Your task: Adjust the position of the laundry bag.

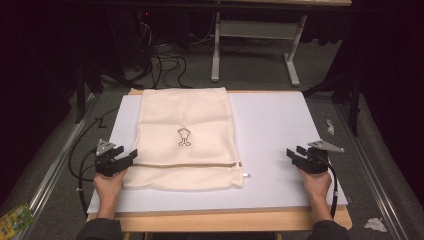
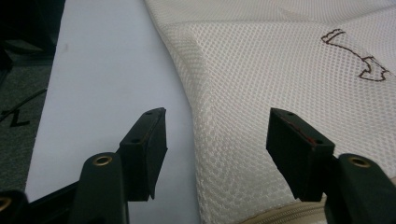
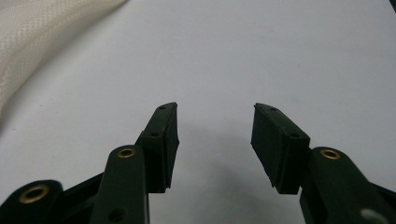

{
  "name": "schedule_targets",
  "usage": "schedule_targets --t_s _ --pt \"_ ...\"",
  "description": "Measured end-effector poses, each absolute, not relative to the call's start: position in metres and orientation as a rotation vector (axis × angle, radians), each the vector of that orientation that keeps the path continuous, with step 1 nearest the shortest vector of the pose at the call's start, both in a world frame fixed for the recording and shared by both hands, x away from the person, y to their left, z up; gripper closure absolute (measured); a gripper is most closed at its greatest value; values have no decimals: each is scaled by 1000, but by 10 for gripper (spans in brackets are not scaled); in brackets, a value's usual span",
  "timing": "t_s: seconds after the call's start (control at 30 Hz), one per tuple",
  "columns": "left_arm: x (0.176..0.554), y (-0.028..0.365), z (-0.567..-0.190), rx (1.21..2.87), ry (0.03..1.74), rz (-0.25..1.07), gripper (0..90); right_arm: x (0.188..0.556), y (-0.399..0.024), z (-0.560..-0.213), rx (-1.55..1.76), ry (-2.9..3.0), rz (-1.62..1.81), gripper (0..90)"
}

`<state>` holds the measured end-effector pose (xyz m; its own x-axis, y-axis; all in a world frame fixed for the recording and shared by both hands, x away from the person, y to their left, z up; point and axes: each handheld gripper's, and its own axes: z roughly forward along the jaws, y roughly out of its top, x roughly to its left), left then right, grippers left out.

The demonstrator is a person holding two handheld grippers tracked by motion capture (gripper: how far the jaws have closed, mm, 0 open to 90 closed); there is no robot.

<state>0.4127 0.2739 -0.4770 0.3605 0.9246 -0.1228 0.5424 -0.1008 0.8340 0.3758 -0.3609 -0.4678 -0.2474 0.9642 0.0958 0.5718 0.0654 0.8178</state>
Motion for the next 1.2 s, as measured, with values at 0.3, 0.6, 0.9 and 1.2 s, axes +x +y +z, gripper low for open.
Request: schedule_targets --t_s 0.3,0.6,0.9,1.2 --pt "413 270 -471 1785 1294 538 391 377 -352 -468 1512 1921 1094 518" --pt "415 262 -465 1823 1287 519 386 378 -345 -465 1507 1948 1101 549" --pt "418 260 -465 1846 1334 497 362 382 -326 -460 1452 2008 1125 562" --pt "422 260 -464 1865 1366 477 341 393 -296 -455 1419 2105 1160 575"
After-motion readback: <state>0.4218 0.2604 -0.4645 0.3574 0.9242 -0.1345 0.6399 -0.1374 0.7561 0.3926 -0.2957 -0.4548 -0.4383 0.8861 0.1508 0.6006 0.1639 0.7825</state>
